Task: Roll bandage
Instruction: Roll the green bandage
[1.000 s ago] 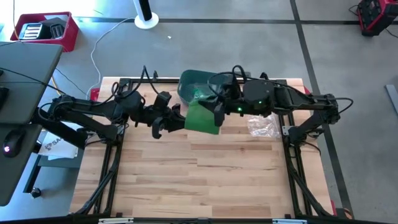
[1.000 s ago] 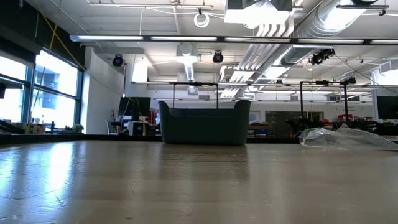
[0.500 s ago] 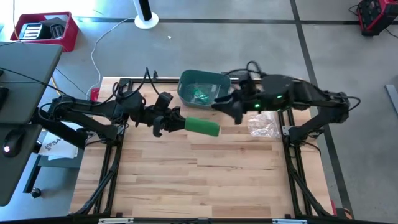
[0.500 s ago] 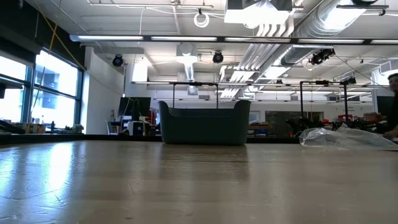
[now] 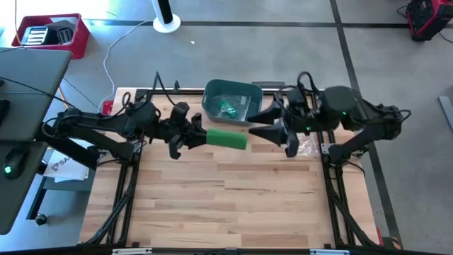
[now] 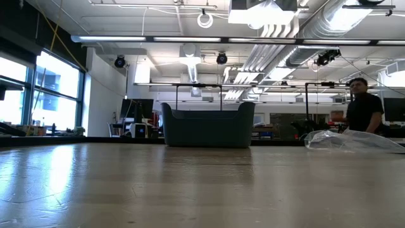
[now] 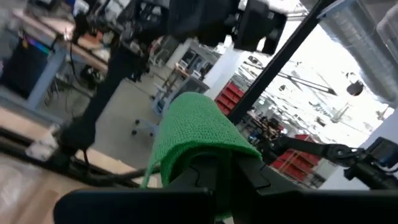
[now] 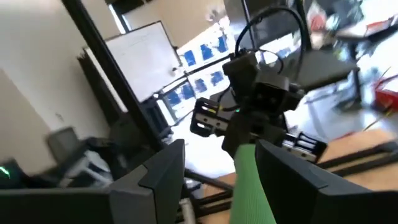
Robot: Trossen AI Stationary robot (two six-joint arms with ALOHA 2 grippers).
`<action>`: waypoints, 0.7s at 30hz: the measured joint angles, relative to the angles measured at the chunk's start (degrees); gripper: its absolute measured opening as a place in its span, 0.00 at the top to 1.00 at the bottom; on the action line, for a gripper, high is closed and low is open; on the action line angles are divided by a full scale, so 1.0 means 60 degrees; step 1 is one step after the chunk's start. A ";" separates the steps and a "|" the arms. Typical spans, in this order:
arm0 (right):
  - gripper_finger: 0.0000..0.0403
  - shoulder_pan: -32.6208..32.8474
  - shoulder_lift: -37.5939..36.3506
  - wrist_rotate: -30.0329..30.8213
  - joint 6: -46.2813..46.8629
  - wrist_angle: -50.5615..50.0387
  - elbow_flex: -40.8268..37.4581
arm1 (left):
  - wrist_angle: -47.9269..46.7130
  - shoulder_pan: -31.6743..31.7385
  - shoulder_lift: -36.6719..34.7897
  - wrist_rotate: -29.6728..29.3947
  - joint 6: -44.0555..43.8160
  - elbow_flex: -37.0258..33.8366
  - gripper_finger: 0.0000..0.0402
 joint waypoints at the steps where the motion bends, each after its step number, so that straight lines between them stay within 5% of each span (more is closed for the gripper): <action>1: 0.53 0.0150 -0.0023 0.0260 -0.0350 0.0015 0.0000 | -0.0004 0.0000 -0.0068 -0.0059 0.0230 0.0000 0.98; 9: 0.53 0.0411 -0.0015 0.0726 -0.1760 0.0167 0.0000 | 0.0011 0.0158 -0.0916 -0.0370 0.1645 0.0000 0.98; 21: 0.53 -0.0308 0.0664 0.1039 -0.3780 0.1245 0.0000 | -0.0022 0.1235 -0.1874 -0.0006 0.1442 0.0004 0.98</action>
